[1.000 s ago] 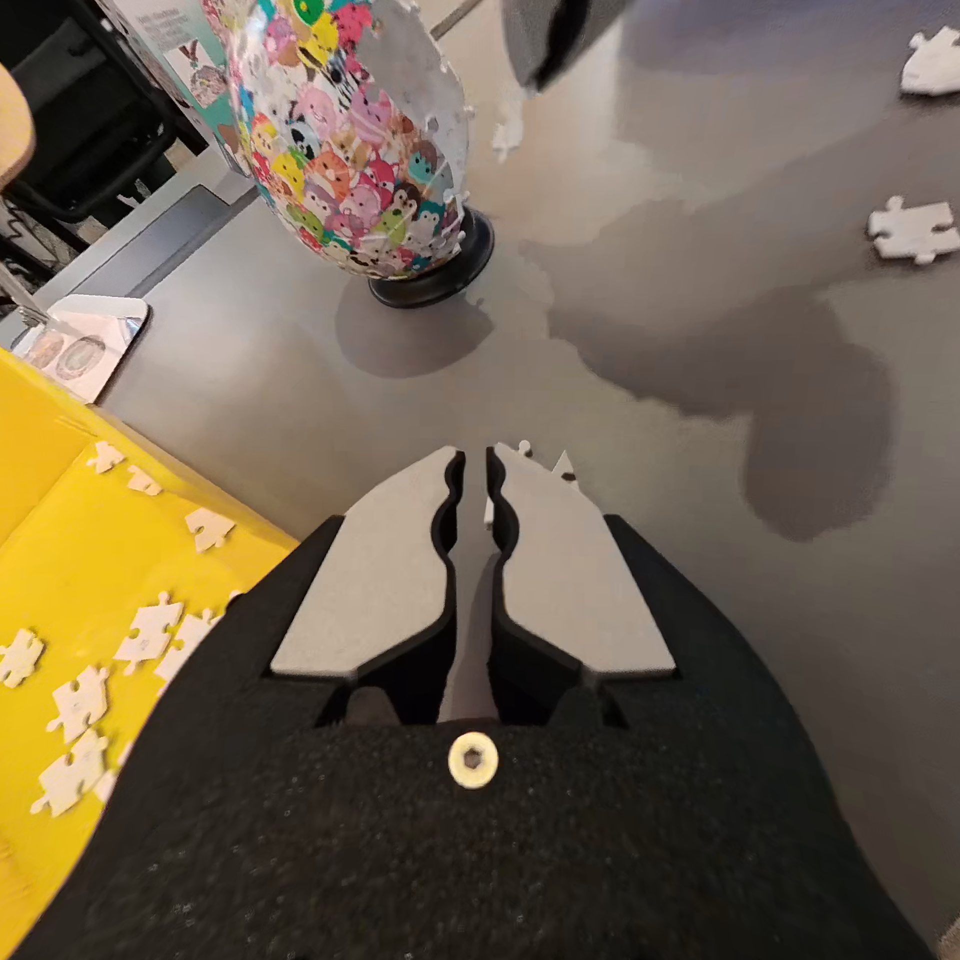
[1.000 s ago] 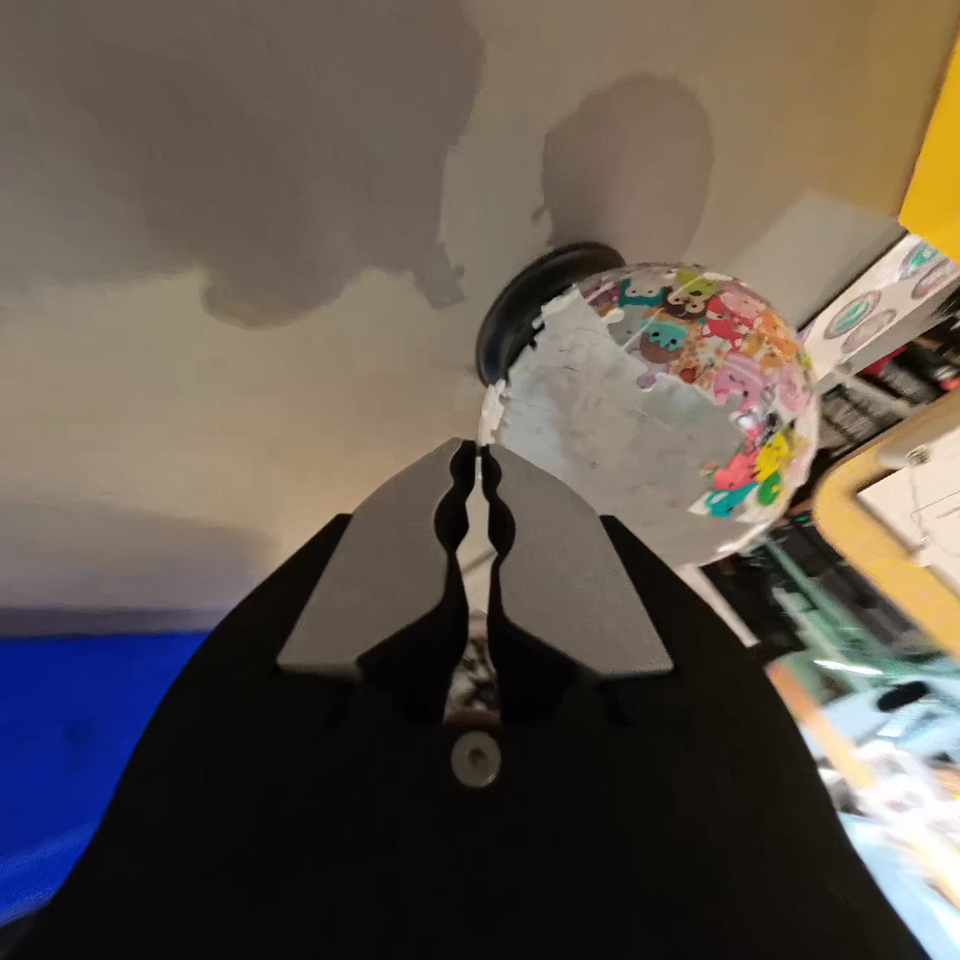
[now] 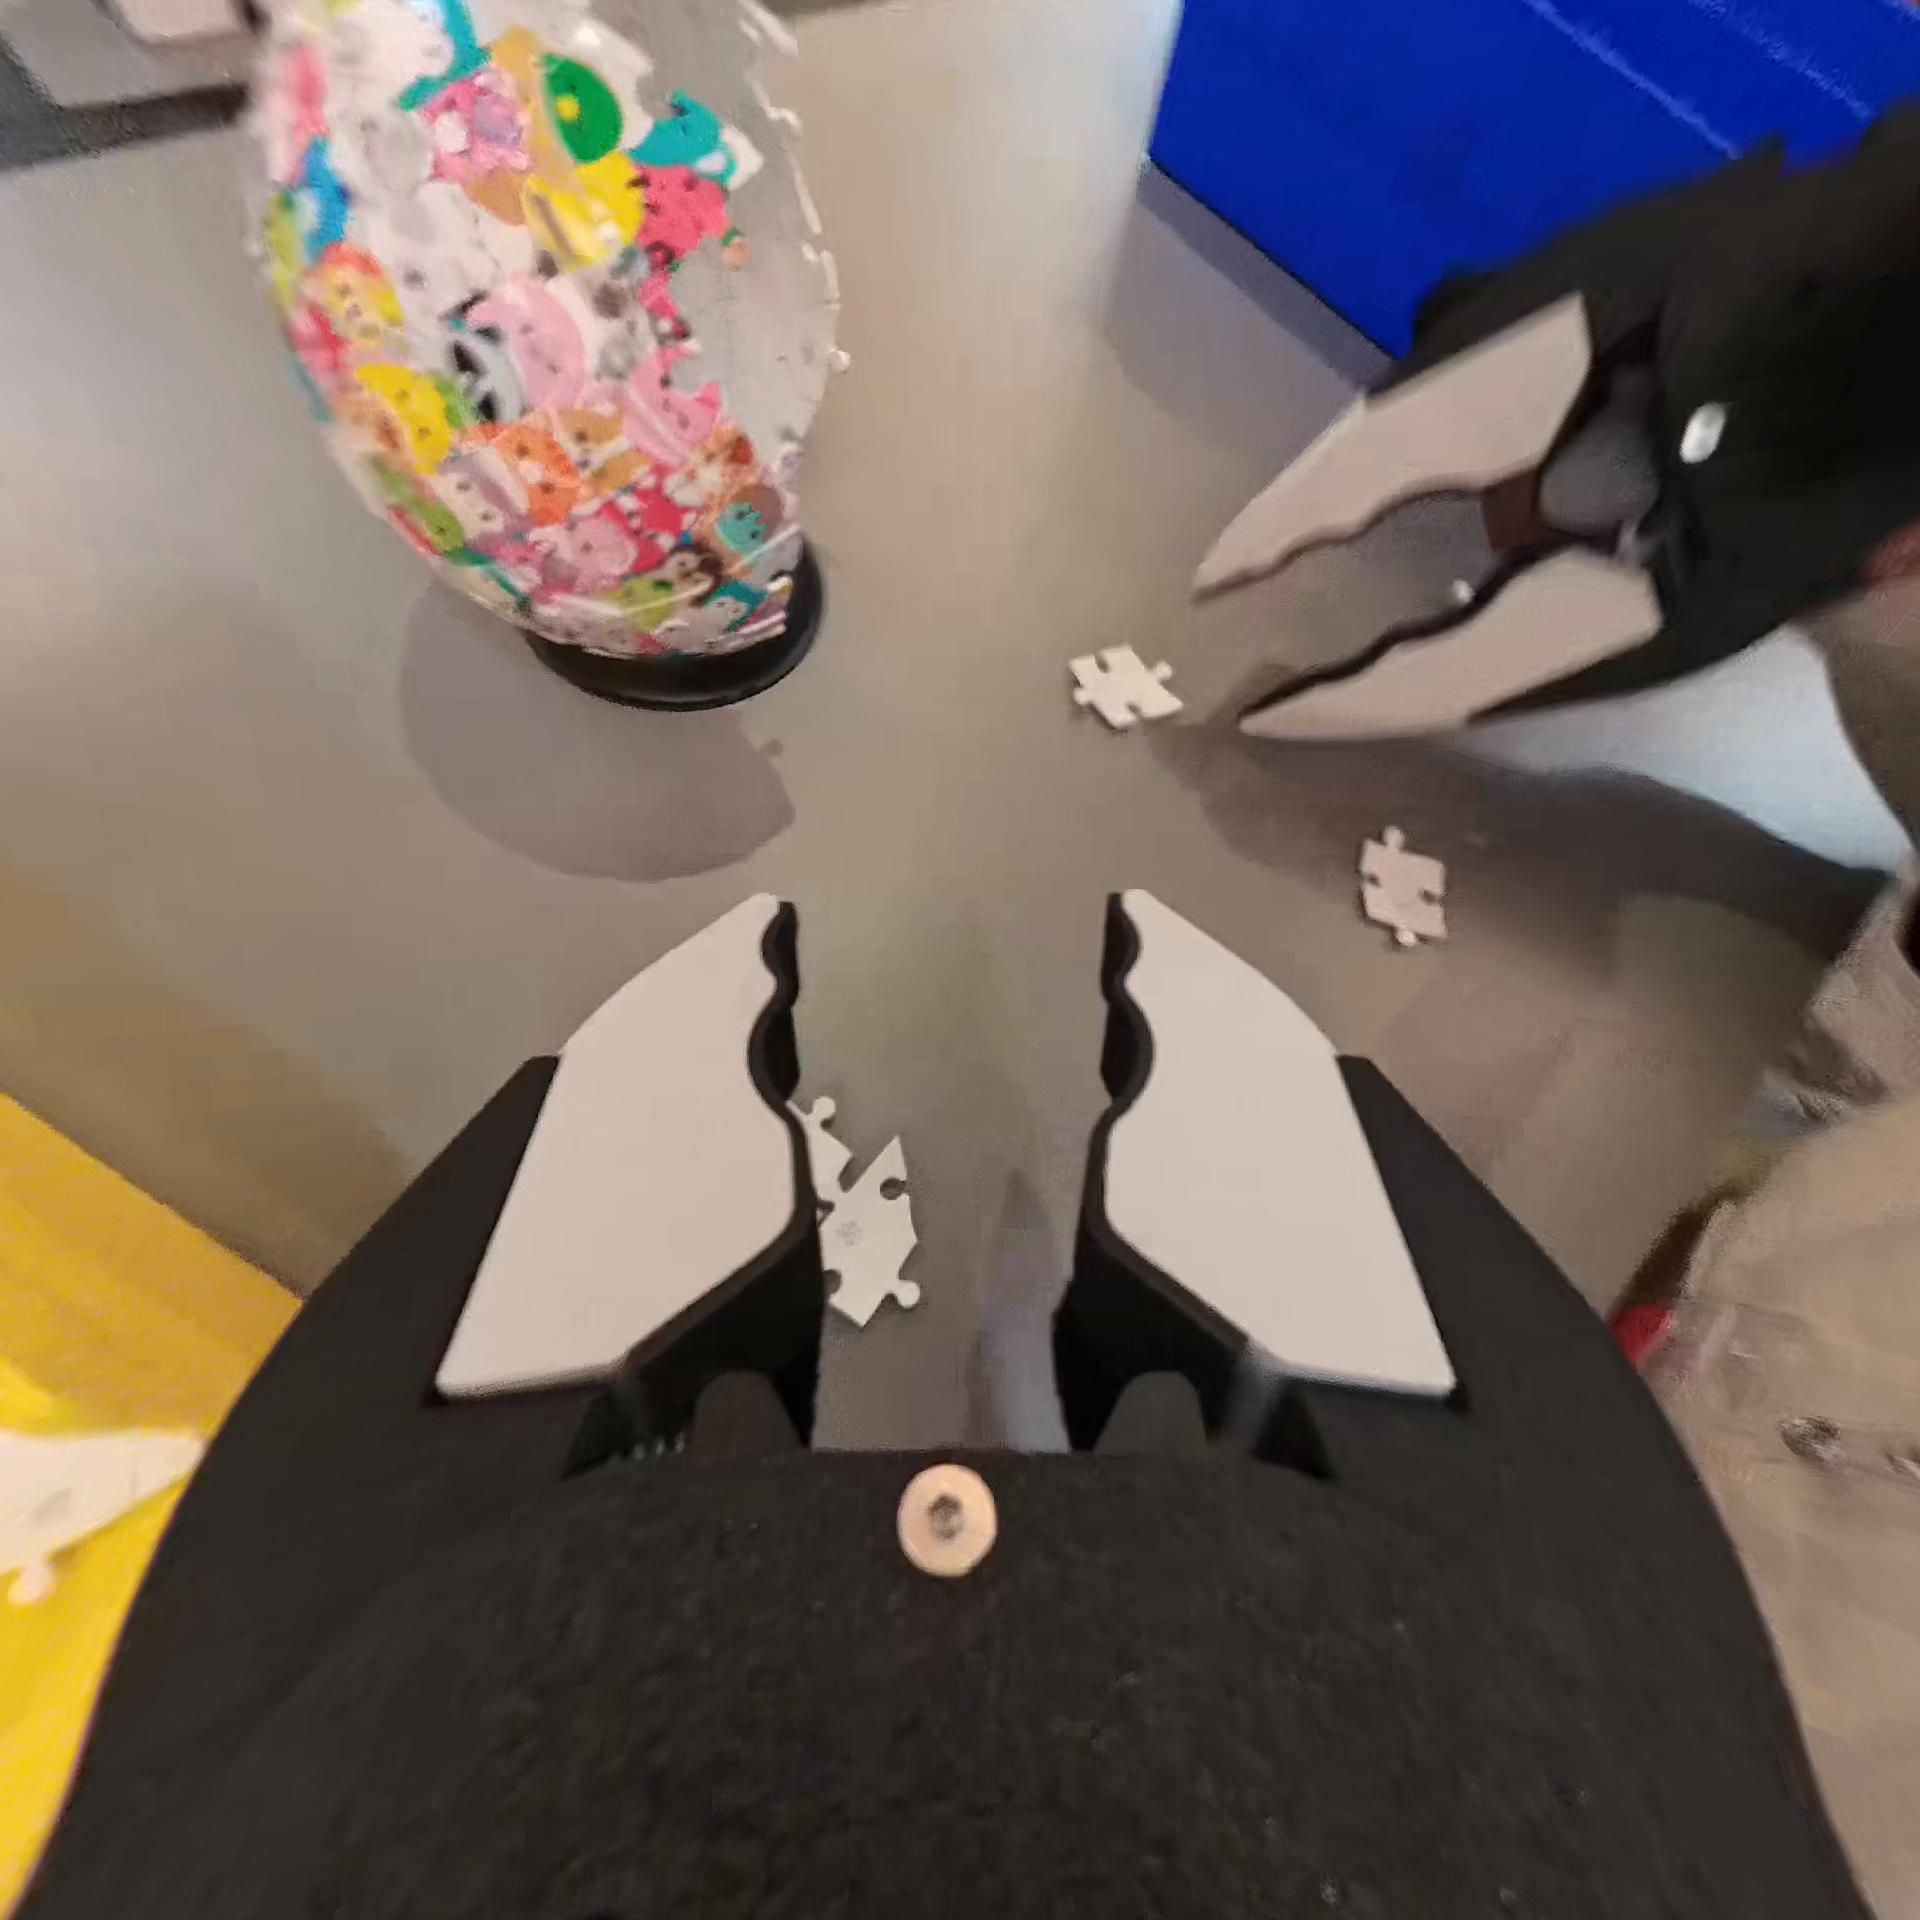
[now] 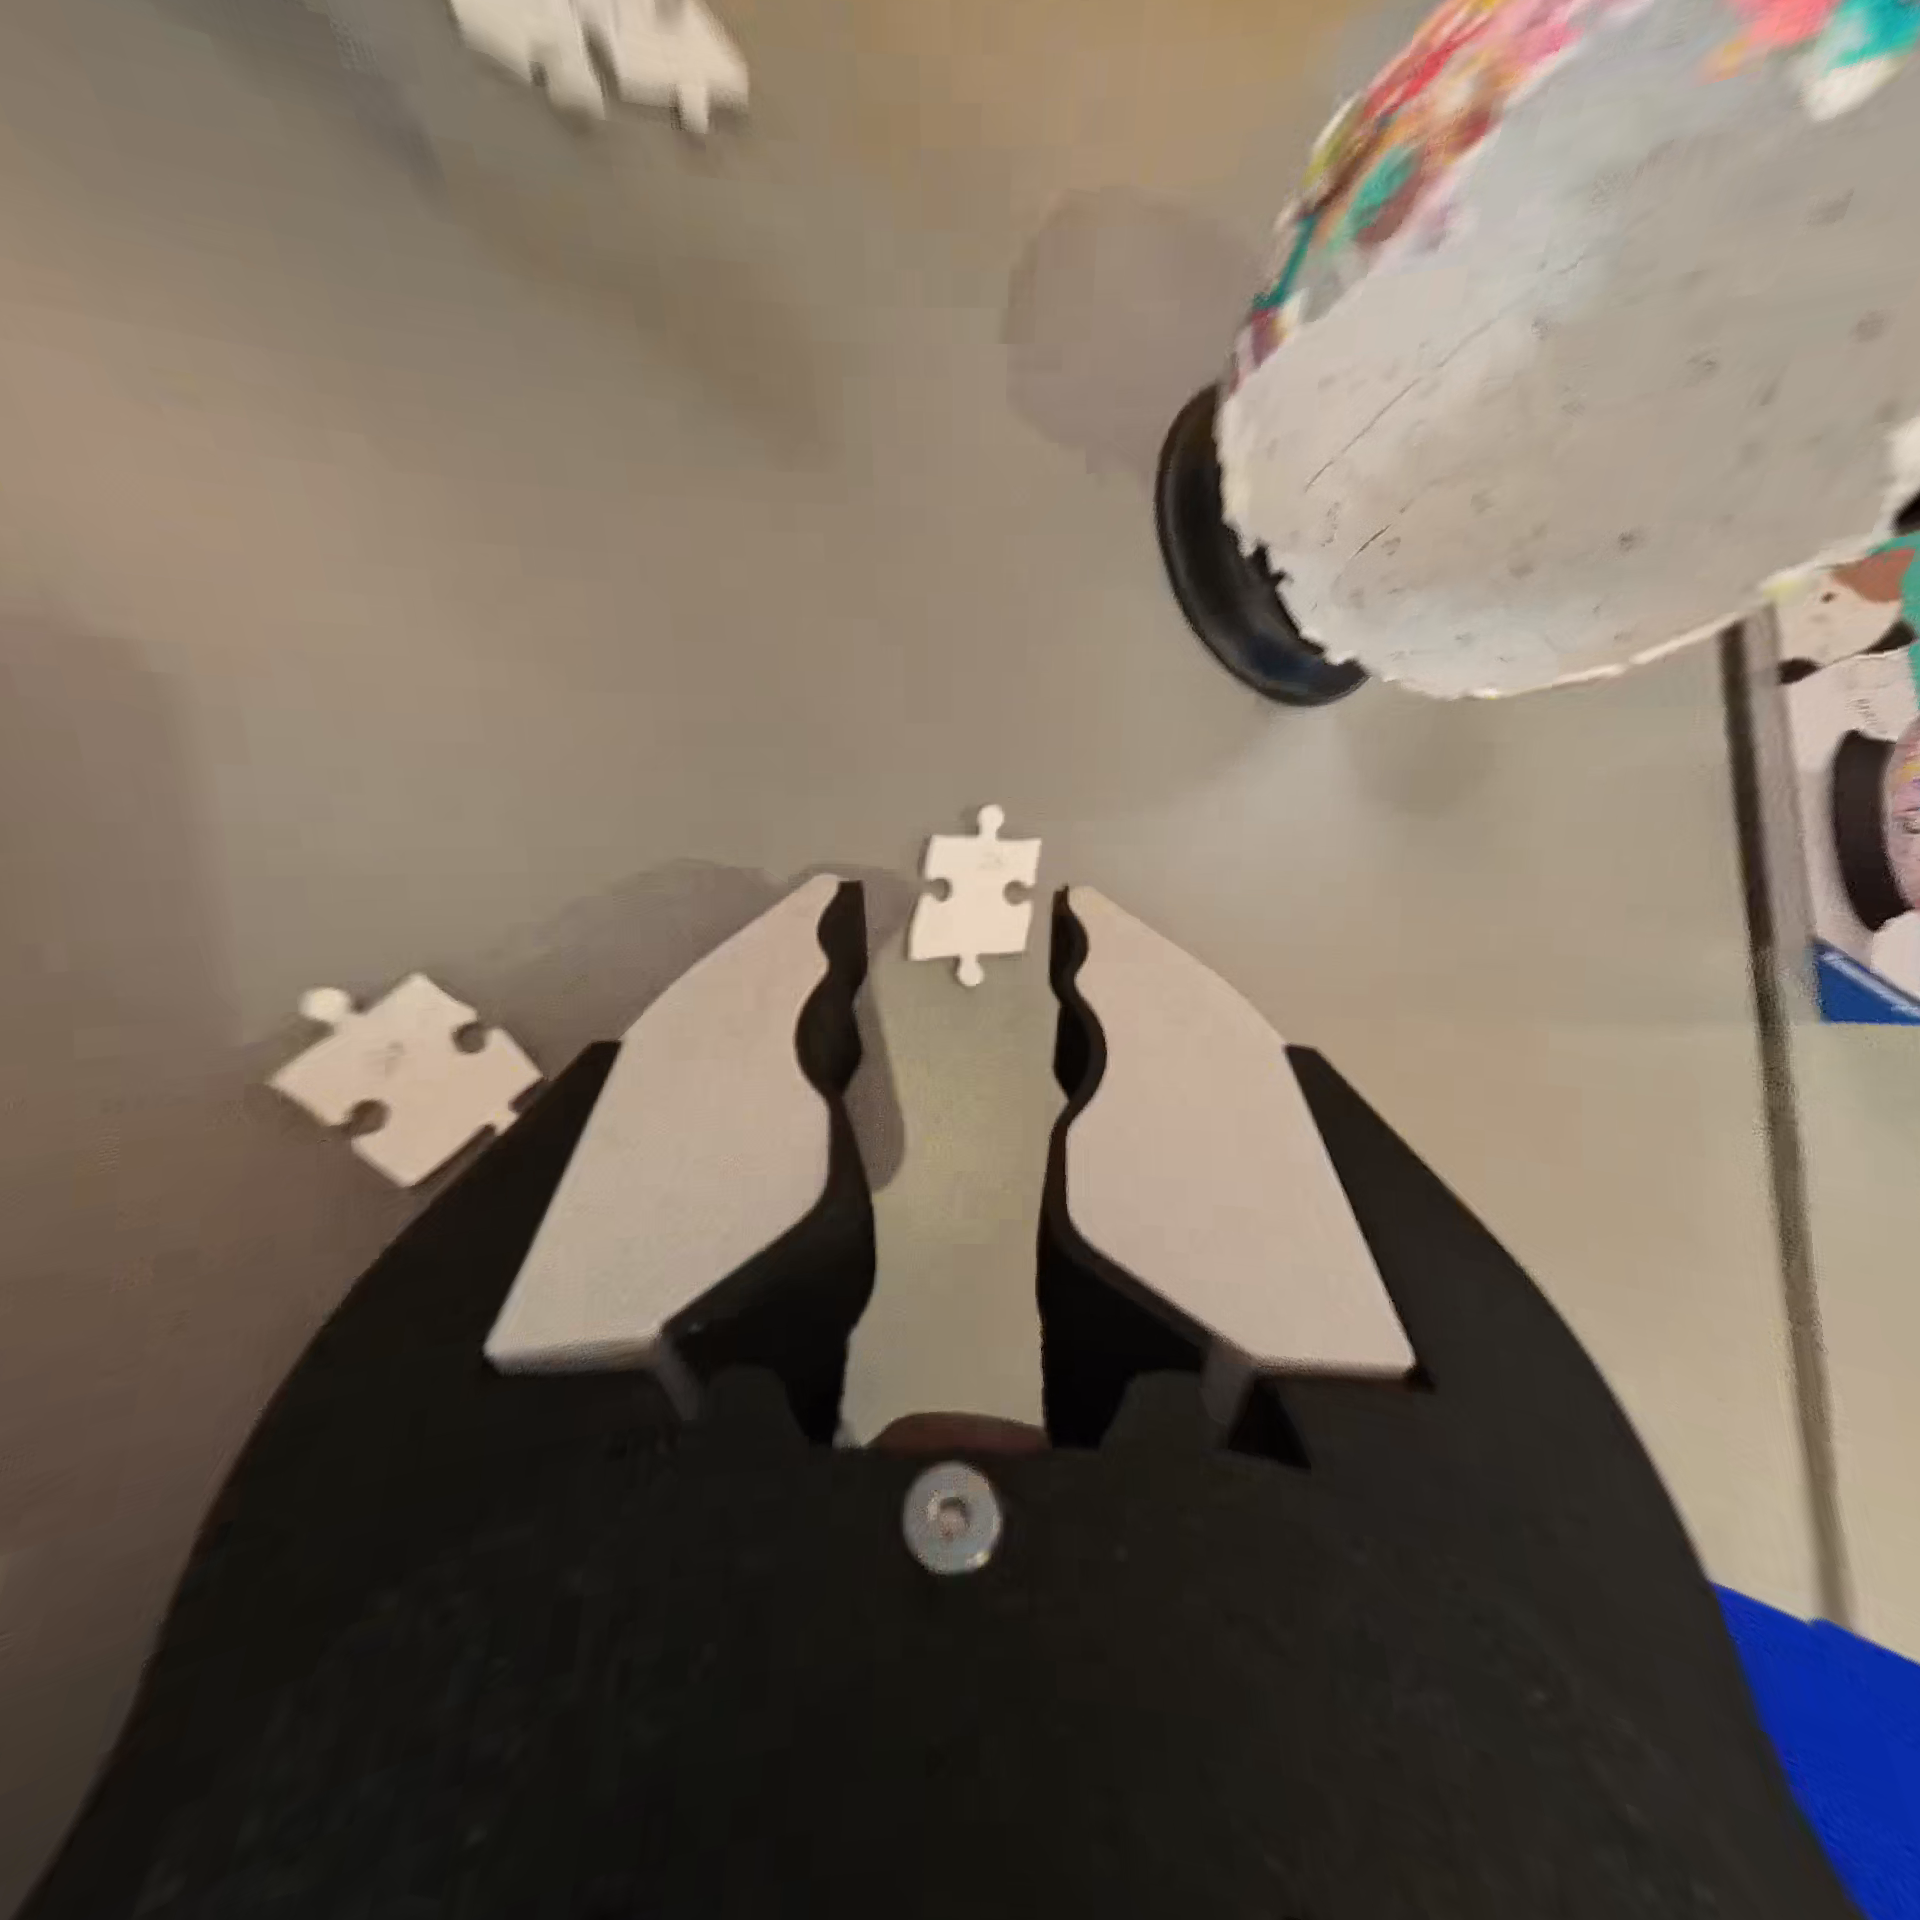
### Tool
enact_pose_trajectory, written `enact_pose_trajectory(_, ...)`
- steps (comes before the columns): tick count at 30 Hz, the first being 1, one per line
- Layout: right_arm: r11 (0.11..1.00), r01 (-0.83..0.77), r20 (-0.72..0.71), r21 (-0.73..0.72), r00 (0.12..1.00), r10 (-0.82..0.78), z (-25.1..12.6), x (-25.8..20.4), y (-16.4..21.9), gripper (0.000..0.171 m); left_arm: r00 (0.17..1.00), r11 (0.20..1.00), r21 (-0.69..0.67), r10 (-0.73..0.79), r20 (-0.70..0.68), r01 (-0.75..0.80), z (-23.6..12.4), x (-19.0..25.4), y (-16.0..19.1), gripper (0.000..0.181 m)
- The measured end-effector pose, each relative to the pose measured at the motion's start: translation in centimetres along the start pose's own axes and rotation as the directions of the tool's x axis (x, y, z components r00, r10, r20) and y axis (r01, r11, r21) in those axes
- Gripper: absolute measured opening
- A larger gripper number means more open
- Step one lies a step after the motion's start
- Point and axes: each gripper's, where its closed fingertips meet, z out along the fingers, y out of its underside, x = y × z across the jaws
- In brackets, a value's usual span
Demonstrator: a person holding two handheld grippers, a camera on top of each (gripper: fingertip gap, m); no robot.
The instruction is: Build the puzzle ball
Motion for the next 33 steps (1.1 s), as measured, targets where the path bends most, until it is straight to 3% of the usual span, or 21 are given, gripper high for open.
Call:
enact_pose_trajectory(3, 0.993, -0.082, 0.075, 0.084, 0.994, 0.075, -5.3, 3.0, -3.6, 0.044, 0.992, 0.983, -0.142, 0.104, -0.07, -0.113, -1.1, -0.4, -1.9, 0.064)
enact_pose_trajectory(5, 0.992, -0.061, 0.159, 0.111, 0.986, 0.043, -9.8, 4.7, -5.7, 0.043, 0.979, 0.952, -0.238, 0.171, -0.106, -0.192, -2.0, -1.5, -3.3, 0.068)
enact_pose_trajectory(8, 0.995, -0.01, 0.218, 0.103, 0.976, -0.012, -13.4, 8.8, -7.1, 0.044, 0.975, 0.887, -0.417, 0.138, -0.174, -0.2, -2.0, -4.0, -3.4, 0.082)
enact_pose_trajectory(10, 0.996, 0.015, 0.273, 0.084, 0.961, -0.038, -12.0, 11.9, -7.0, 0.047, 0.976, 0.848, -0.511, 0.029, -0.218, -0.139, -0.9, -5.1, -2.8, 0.082)
enact_pose_trajectory(12, 1.0, 0.007, 0.386, -0.014, 0.923, -0.001, -7.9, 14.0, -5.4, 0.055, 0.963, 0.817, -0.573, -0.098, -0.25, -0.066, 0.6, -5.4, -2.2, 0.081)
enact_pose_trajectory(15, 0.972, -0.058, 0.609, -0.23, 0.77, 0.189, -1.3, 14.2, -2.1, 0.071, 0.929, 0.76, -0.649, -0.268, -0.256, 0.04, 2.5, -5.2, -1.5, 0.086)
enact_pose_trajectory(17, 0.957, -0.092, 0.683, -0.276, 0.682, 0.263, 1.4, 14.1, -1.3, 0.074, 0.921, 0.745, -0.663, -0.303, -0.244, 0.07, 3.5, -5.3, -1.6, 0.091)
enact_pose_trajectory(19, 0.949, -0.085, 0.695, -0.305, 0.662, 0.282, 3.3, 14.5, -0.5, 0.082, 0.922, 0.732, -0.677, -0.31, -0.232, 0.076, 3.9, -5.5, -1.5, 0.096)
enact_pose_trajectory(23, 0.942, -0.097, 0.769, -0.322, 0.553, 0.32, 4.1, 14.5, -1.6, 0.082, 0.915, 0.733, -0.673, -0.331, -0.23, 0.096, 4.4, -5.7, -1.7, 0.096)
enact_pose_trajectory(27, 0.929, -0.009, 0.824, -0.369, 0.461, 0.331, 4.1, 13.5, -2.4, 0.087, 0.89, 0.718, -0.685, -0.386, -0.241, 0.125, 5.2, -5.4, -1.6, 0.096)
enact_pose_trajectory(33, 0.929, 0.064, 0.841, -0.364, 0.452, 0.298, 5.4, 12.3, -3.1, 0.09, 0.872, 0.712, -0.69, -0.413, -0.262, 0.13, 6.2, -5.3, -2.1, 0.097)
